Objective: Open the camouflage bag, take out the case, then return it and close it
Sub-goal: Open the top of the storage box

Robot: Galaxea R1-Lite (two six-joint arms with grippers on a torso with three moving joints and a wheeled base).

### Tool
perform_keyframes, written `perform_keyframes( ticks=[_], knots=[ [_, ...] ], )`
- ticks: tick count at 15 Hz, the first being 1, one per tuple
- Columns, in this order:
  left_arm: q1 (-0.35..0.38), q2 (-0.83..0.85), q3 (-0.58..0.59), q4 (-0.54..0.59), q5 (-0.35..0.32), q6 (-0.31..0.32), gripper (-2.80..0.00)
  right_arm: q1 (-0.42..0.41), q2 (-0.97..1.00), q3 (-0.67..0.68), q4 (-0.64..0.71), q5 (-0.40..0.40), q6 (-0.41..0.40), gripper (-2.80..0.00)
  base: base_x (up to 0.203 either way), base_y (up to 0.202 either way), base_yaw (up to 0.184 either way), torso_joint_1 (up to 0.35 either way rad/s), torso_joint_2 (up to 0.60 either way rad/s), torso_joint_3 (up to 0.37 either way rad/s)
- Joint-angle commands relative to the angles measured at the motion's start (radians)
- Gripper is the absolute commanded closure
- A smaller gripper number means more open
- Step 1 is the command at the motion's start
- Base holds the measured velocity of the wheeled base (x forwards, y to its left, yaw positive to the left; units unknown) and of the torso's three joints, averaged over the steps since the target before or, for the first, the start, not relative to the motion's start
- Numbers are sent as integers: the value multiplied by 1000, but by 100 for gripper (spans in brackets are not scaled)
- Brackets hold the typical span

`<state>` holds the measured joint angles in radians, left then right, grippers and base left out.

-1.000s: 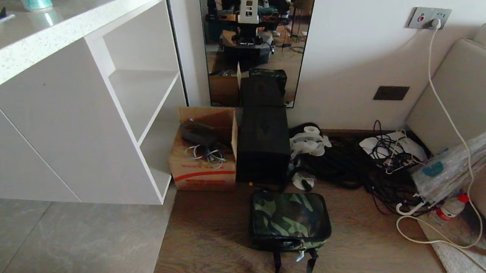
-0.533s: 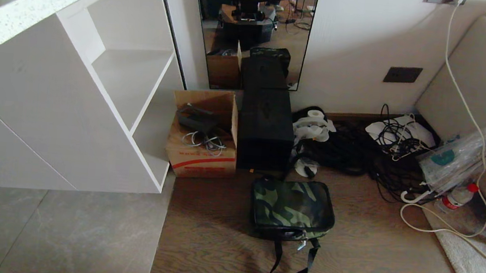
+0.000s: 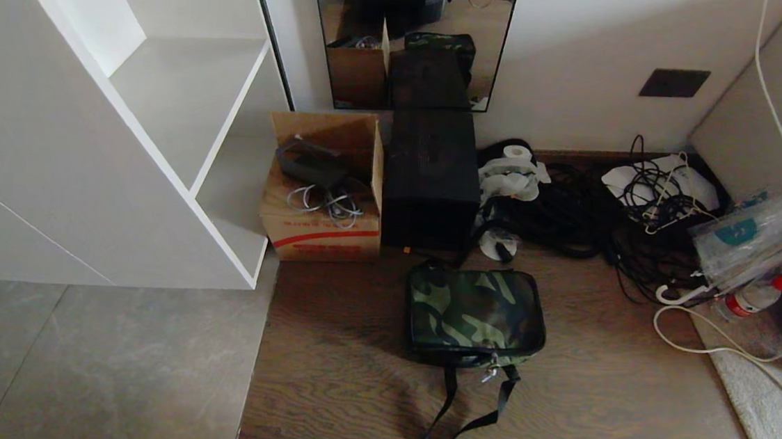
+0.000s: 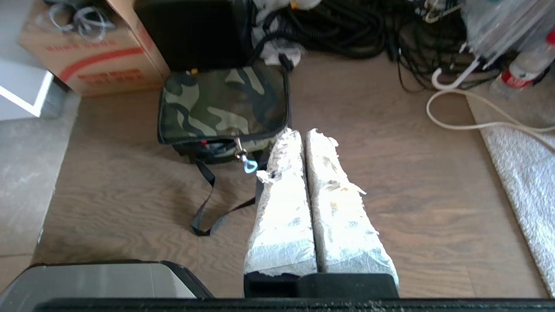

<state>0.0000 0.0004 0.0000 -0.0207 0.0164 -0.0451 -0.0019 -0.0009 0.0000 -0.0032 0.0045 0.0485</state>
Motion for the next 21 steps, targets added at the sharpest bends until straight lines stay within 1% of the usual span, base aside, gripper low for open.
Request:
perform_keyframes(
  ticks=[1,21],
  knots=[
    [0,1,11,-1,1,-1,0,0,-1,0,0,0,1,0,0,0,0,0,6,-191],
    [0,0,11,-1,1,-4,0,0,-1,0,0,0,1,0,0,0,0,4,3,-199]
  ],
)
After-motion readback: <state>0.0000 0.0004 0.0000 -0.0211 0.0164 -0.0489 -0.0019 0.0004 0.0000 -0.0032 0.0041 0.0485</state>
